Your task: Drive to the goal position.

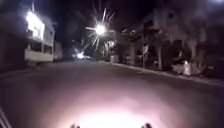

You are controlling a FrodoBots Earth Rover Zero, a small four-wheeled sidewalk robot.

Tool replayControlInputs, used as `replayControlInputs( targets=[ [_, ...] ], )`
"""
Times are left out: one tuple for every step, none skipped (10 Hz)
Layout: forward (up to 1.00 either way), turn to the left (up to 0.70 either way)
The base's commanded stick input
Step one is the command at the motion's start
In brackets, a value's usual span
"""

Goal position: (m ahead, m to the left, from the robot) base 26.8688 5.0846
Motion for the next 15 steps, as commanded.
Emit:
replayControlInputs(
  targets=[
    [0.70,0.00],
    [0.70,0.00],
    [0.70,0.00],
    [0.70,0.00],
    [0.70,0.00],
    [0.70,0.00],
    [0.70,0.00],
    [0.70,0.00],
    [0.70,0.00],
    [0.70,0.00],
    [0.70,0.00],
    [0.70,0.00],
    [0.70,0.00],
    [0.70,0.00],
    [0.70,0.00]
  ],
)
